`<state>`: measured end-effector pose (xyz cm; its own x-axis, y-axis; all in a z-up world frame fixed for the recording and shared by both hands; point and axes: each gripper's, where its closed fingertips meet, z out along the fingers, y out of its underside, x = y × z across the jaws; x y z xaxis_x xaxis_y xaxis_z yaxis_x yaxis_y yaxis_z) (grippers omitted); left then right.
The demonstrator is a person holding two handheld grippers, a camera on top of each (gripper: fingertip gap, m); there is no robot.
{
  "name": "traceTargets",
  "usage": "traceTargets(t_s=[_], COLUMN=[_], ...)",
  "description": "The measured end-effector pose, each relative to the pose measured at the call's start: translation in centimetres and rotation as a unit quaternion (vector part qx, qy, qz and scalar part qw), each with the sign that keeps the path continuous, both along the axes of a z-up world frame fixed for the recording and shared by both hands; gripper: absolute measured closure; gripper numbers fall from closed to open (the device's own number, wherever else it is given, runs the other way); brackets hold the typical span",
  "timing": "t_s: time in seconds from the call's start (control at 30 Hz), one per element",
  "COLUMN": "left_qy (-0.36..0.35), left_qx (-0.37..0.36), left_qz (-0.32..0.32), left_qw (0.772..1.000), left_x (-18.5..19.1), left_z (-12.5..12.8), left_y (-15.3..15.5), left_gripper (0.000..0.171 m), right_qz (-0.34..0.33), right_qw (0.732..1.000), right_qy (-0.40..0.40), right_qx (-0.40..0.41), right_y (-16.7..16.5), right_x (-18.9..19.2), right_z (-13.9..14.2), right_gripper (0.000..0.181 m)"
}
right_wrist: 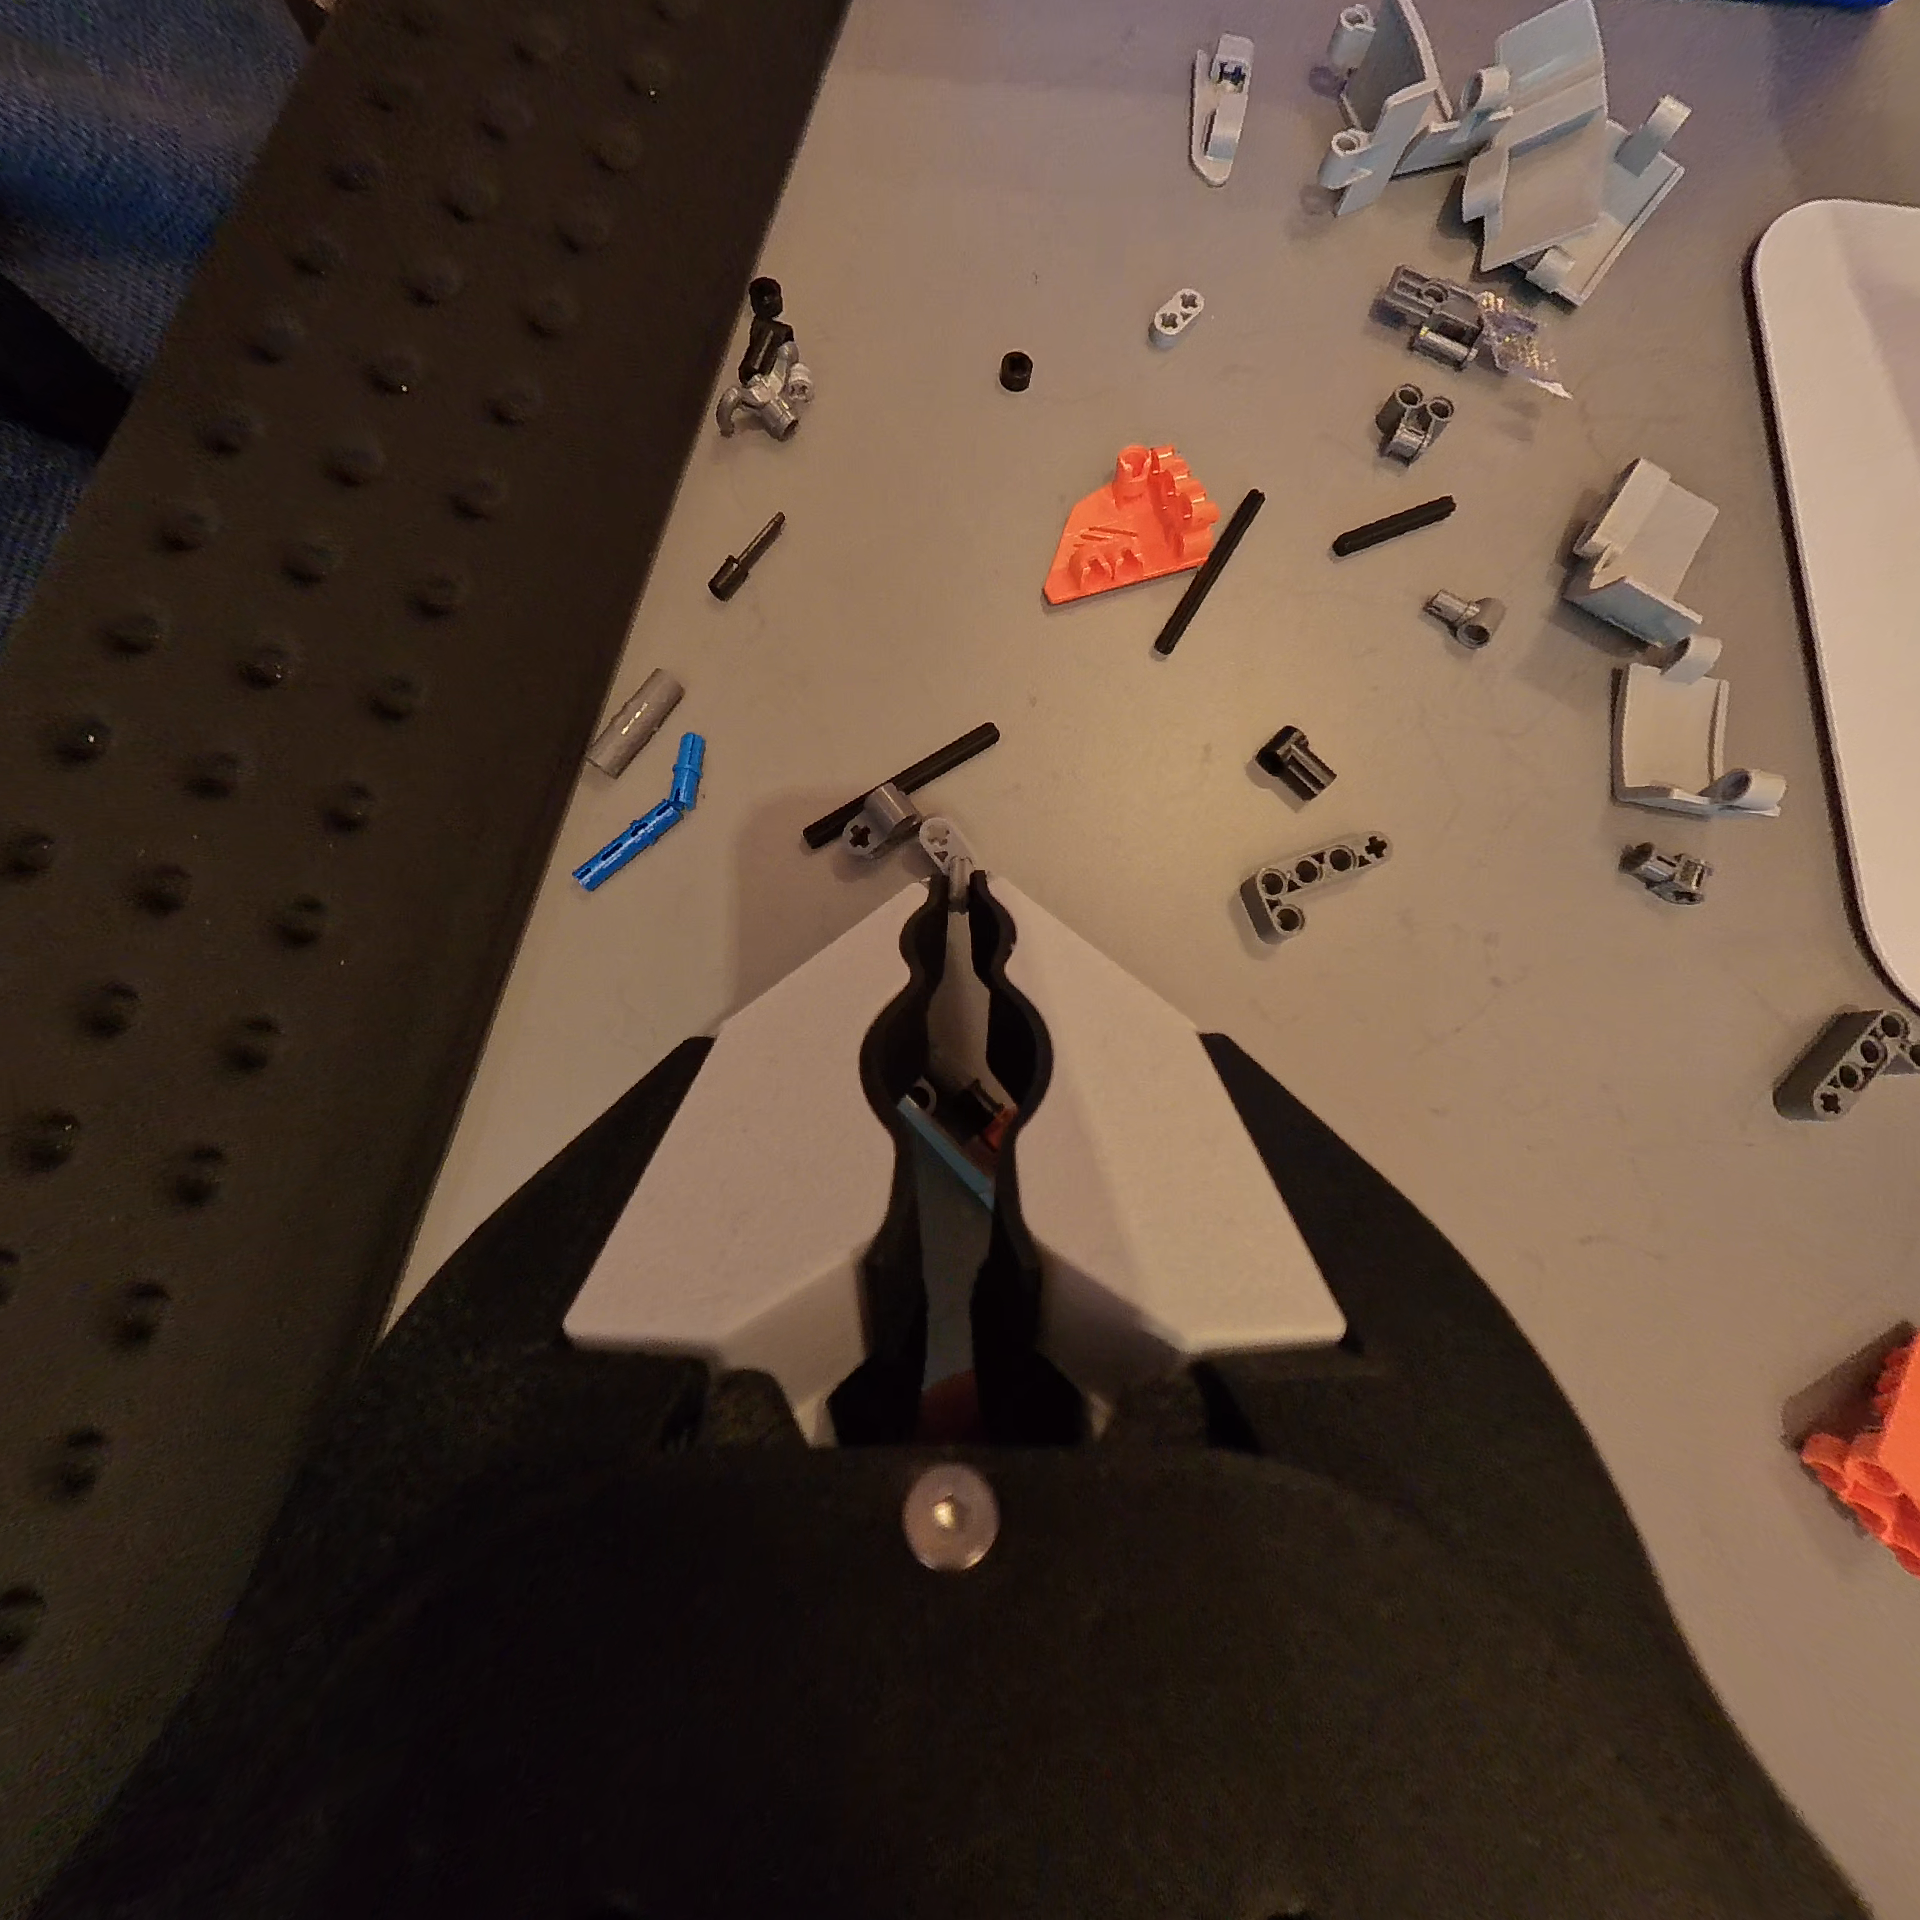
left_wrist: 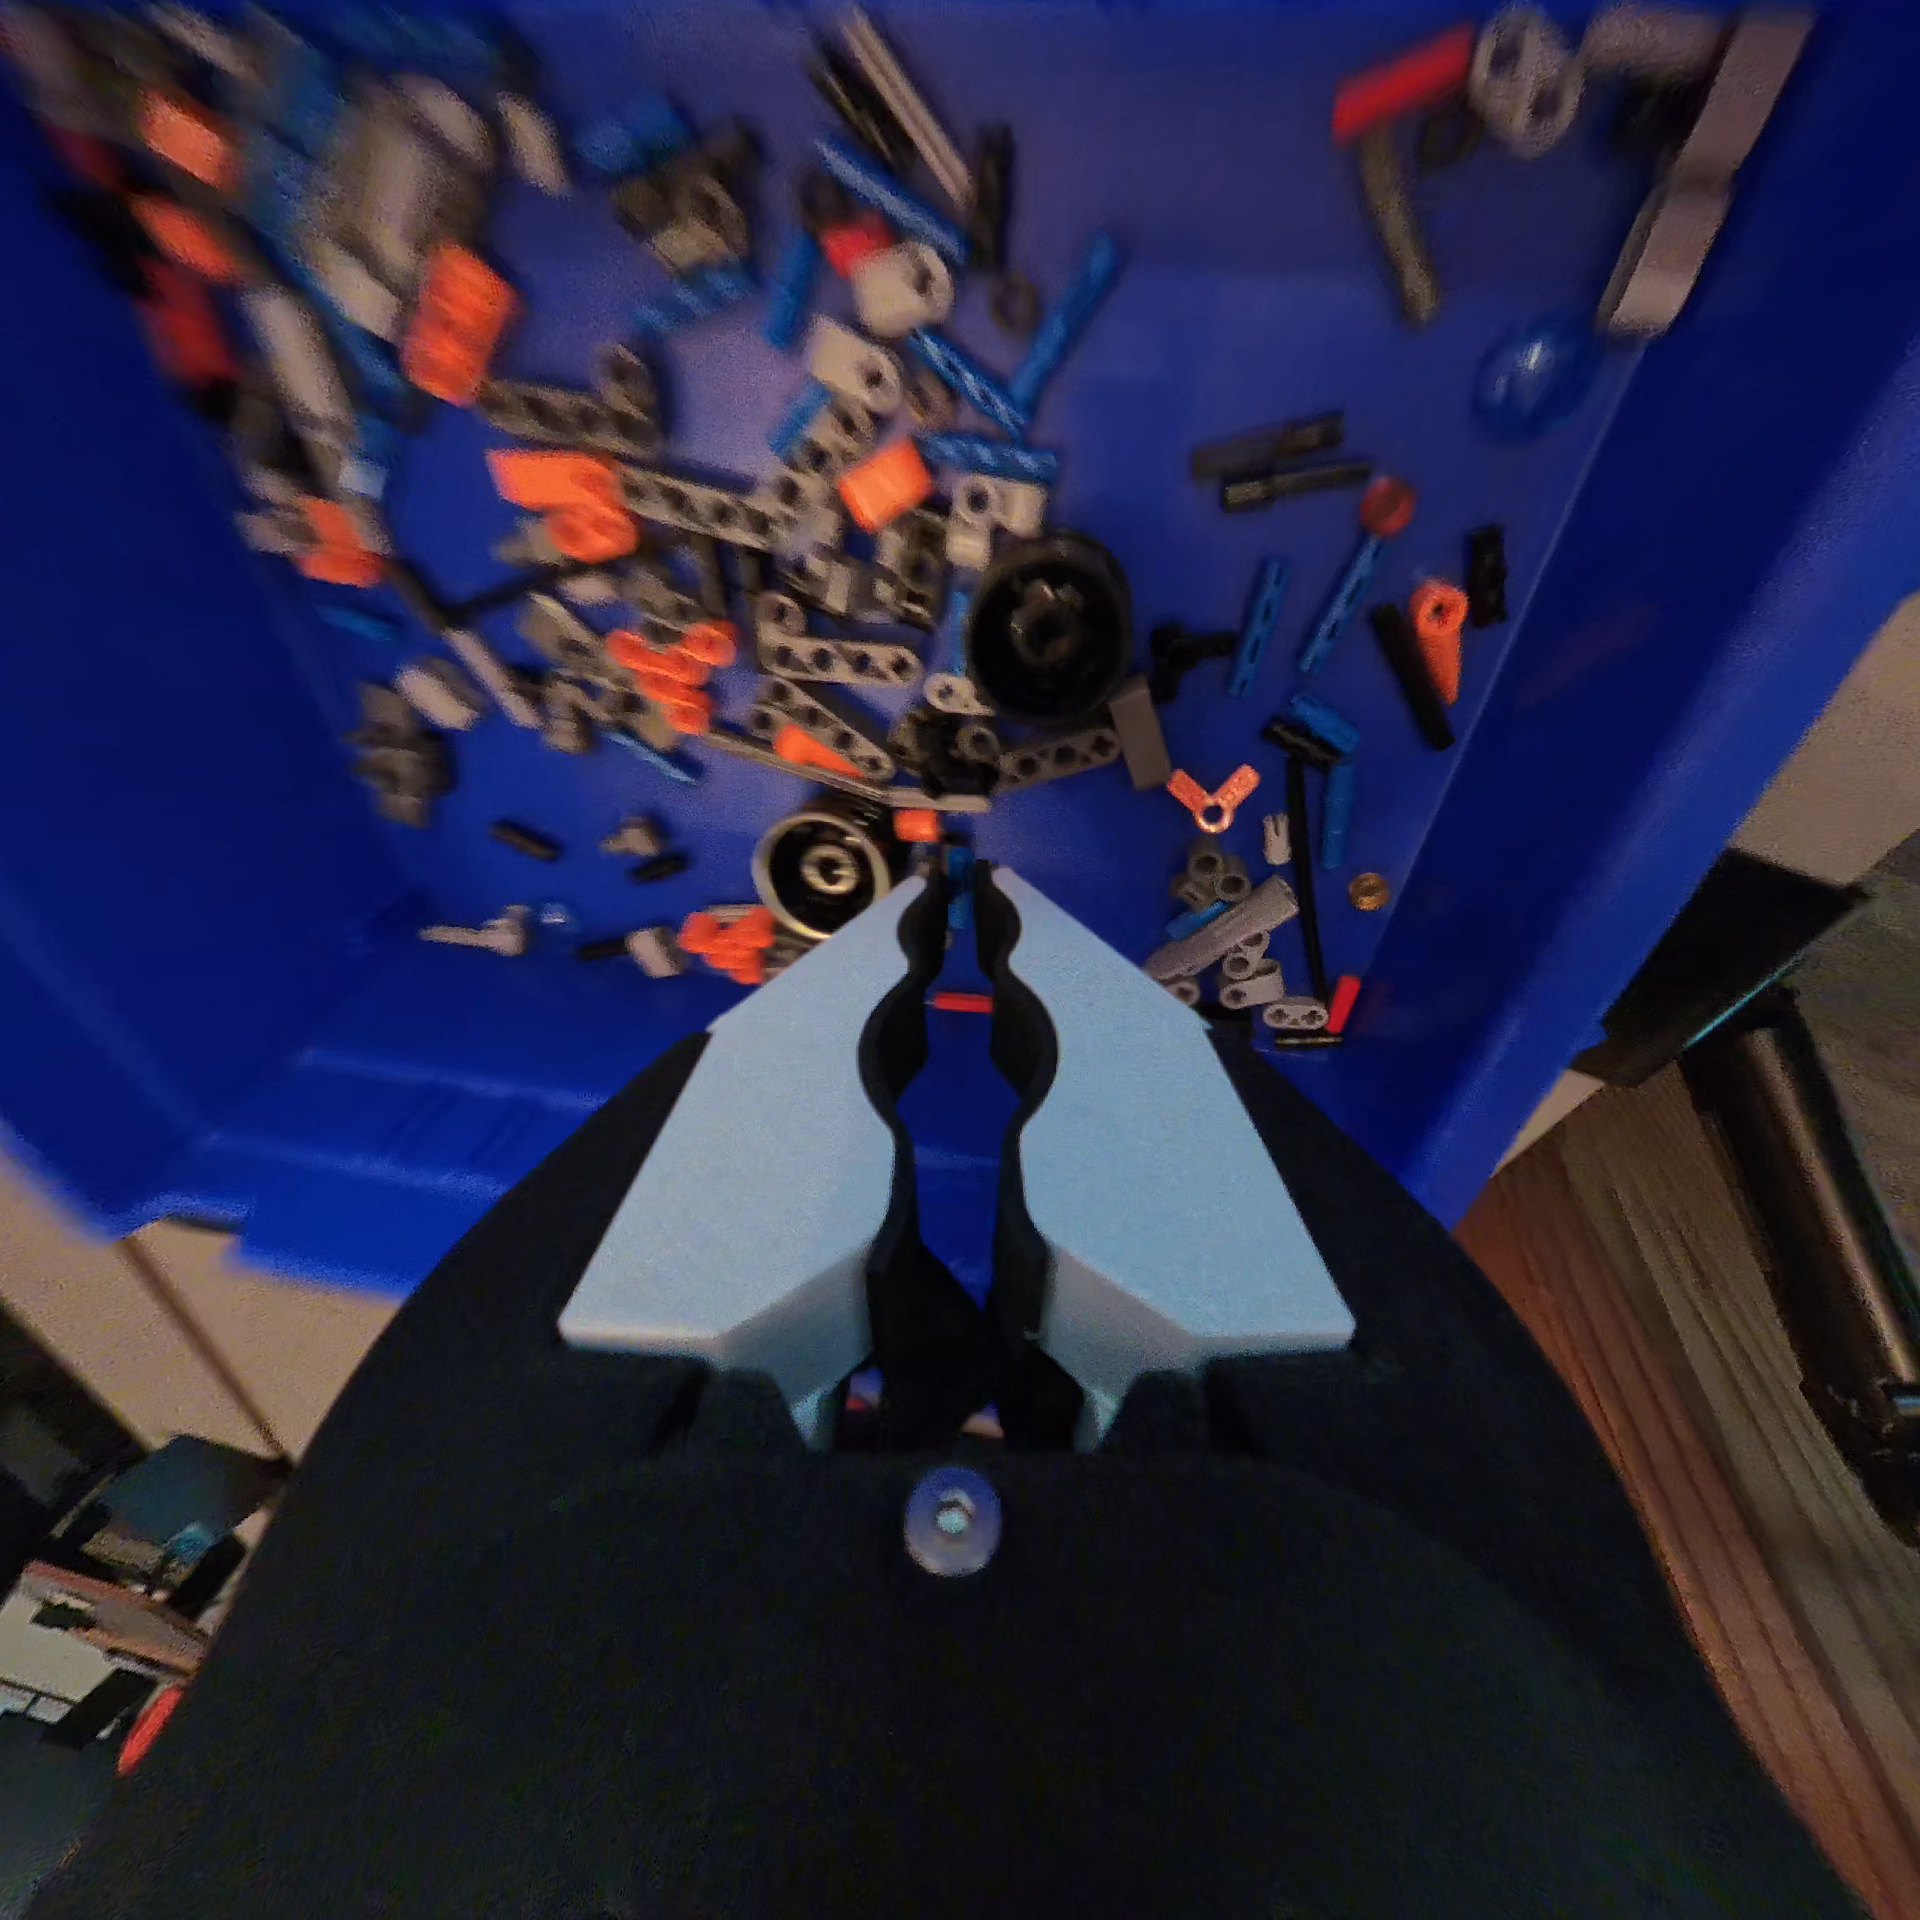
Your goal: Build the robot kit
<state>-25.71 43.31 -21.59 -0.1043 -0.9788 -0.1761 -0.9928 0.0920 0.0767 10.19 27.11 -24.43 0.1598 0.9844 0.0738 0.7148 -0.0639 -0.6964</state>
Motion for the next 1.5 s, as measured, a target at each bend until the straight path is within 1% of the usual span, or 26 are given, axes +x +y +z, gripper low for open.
traceTargets(t_s=[0.07, 0.1, 0.13, 0.2, 0.3, 0.37, 0.43, 0.5, 0.53, 0.57, 0.67, 0.73, 0.8, 0.87, 0.9, 0.93, 1.0, 1.07, 1.13, 1.27, 1.4, 1.5], left_qy=[-0.052, -0.077, -0.101, -0.140, -0.108, -0.115, -0.096, -0.073, -0.073, -0.071, -0.049, -0.047, -0.054, -0.050, -0.056, -0.064, -0.074, -0.091, -0.108, -0.151, -0.179, -0.187], left_qx=[0.034, 0.056, 0.062, 0.051, 0.071, 0.030, 0.010, 0.000, -0.013, -0.031, -0.019, -0.031, -0.034, -0.020, -0.021, -0.019, -0.006, 0.009, 0.026, 0.064, 0.104, 0.119], left_qz=[-0.020, -0.041, -0.061, -0.120, -0.203, -0.234, -0.262, -0.278, -0.281, -0.281, -0.284, -0.290, -0.293, -0.295, -0.294, -0.291, -0.286, -0.278, -0.268, -0.241, -0.187, -0.131], left_qw=[0.998, 0.995, 0.991, 0.981, 0.970, 0.965, 0.960, 0.958, 0.957, 0.957, 0.957, 0.955, 0.954, 0.954, 0.954, 0.954, 0.955, 0.956, 0.957, 0.957, 0.960, 0.966], left_x=[3.4, 5.6, 8.0, 13.2, 18.6, 22.0, 24.1, 25.2, 25.8, 26.1, 26.2, 26.2, 26.4, 26.4, 26.5, 26.7, 26.8, 27.0, 26.8, 25.5, 21.8, 17.7], left_z=[3.5, 5.4, 6.8, 8.2, 7.1, 5.3, 2.9, 0.7, -0.1, -1.0, -2.7, -3.5, -4.0, -4.4, -4.4, -4.2, -3.7, -2.6, -1.0, 3.3, 7.9, 10.1], left_y=[-0.2, -0.5, -1.2, -3.8, -6.2, -8.7, -9.9, -10.3, -10.6, -11.0, -10.0, -10.4, -10.7, -10.3, -10.3, -10.3, -9.8, -9.4, -8.9, -7.7, -5.0, -2.8], left_gripper=[0.167, 0.167, 0.167, 0.167, 0.167, 0.168, 0.168, 0.167, 0.167, 0.167, 0.167, 0.167, 0.167, 0.164, 0.162, 0.155, 0.152, 0.148, 0.146, 0.147, 0.150, 0.150], right_qz=[0.000, 0.000, -0.001, -0.001, -0.002, -0.002, -0.002, -0.002, -0.002, -0.002, 0.000, 0.001, 0.001, 0.000, 0.000, -0.001, -0.001, -0.002, -0.002, -0.002, -0.003, -0.004], right_qw=[1.000, 1.000, 1.000, 1.000, 1.000, 1.000, 1.000, 1.000, 1.000, 1.000, 1.000, 1.000, 1.000, 1.000, 1.000, 1.000, 1.000, 1.000, 1.000, 1.000, 1.000, 1.000], right_qy=[0.001, 0.001, 0.002, 0.002, 0.001, 0.001, 0.002, 0.004, 0.005, 0.005, 0.006, 0.006, 0.008, 0.010, 0.010, 0.010, 0.010, 0.011, 0.012, 0.012, 0.012, 0.012], right_qx=[-0.001, -0.001, -0.002, -0.001, 0.001, 0.001, 0.002, 0.002, 0.002, 0.002, 0.002, 0.002, 0.000, -0.002, -0.002, -0.003, -0.003, -0.004, -0.005, -0.004, -0.003, -0.003], right_y=[0.0, 0.0, 0.0, 0.0, 0.0, 0.0, 0.0, 0.1, 0.1, 0.1, 0.0, 0.0, 0.0, 0.0, 0.0, 0.0, 0.0, 0.0, 0.1, 0.1, 0.1, 0.1], right_x=[0.0, 0.0, 0.0, -0.1, -0.1, -0.1, -0.1, -0.1, -0.1, -0.1, -0.2, -0.3, -0.3, -0.3, -0.3, -0.2, -0.2, -0.2, -0.2, -0.2, -0.2, -0.2], right_z=[0.0, 0.0, 0.0, 0.0, 0.0, 0.0, 0.0, 0.0, 0.0, 0.0, 0.0, 0.0, 0.0, 0.0, 0.0, 0.0, -0.1, -0.1, -0.1, -0.1, -0.1, -0.2], right_gripper=[0.180, 0.180, 0.180, 0.180, 0.180, 0.180, 0.180, 0.180, 0.180, 0.180, 0.180, 0.180, 0.180, 0.180, 0.180, 0.180, 0.180, 0.180, 0.180, 0.180, 0.180, 0.180])
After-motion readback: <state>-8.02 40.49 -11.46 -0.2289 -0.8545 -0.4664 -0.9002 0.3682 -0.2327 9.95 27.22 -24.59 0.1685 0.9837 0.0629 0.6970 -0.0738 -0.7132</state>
